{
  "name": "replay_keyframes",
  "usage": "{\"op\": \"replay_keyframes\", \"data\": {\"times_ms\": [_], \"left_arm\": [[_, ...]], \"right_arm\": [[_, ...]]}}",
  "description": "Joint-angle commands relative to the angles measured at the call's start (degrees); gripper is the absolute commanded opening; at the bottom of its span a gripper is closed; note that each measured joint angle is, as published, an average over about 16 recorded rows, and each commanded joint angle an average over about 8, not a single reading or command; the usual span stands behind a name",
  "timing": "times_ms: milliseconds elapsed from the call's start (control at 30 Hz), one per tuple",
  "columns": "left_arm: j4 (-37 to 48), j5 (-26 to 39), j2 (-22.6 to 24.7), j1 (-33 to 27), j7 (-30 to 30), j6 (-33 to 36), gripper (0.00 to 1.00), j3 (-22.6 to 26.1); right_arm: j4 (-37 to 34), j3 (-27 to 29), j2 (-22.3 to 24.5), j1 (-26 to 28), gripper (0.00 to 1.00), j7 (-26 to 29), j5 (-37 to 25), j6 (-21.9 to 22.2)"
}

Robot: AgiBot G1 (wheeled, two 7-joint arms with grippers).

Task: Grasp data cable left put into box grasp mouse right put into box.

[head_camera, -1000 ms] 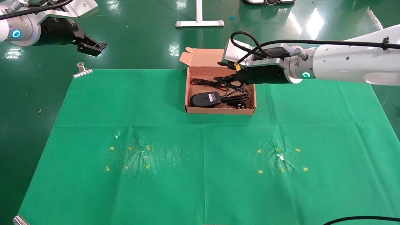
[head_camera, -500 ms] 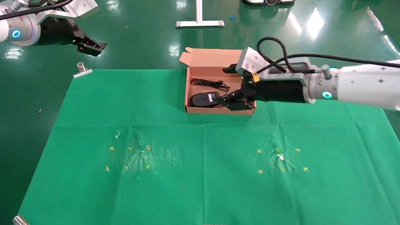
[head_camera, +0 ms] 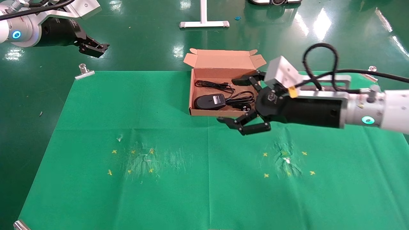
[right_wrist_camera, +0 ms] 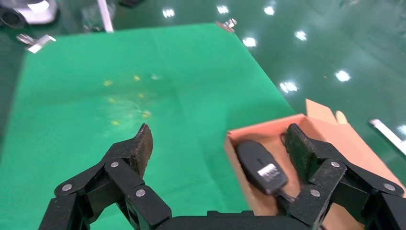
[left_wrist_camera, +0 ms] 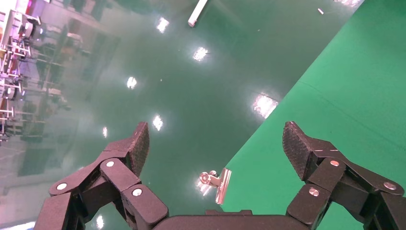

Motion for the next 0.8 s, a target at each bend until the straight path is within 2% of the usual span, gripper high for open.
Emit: {"op": "replay_keyframes", "data": {"times_ms": [33,567,800], "left_arm": [[0.0,0.0,0.0,0.0,0.0,0.0,1.00,0.0],[0.0,-0.2,0.0,0.1,0.1,0.1,1.00,-0.2],[-1.2,-6.1,-1.3,4.0,3.4,3.2,1.00,-4.4]], "right_arm": [[1.0,0.6,1.1,-1.1,1.00,0.3,2.0,-0.8],[8.8,5.3,9.5,-9.9,1.00,2.4,17.6,-7.4],[12.3,7.4,13.2,-13.8,1.00,3.4,24.4,-10.3]]}}
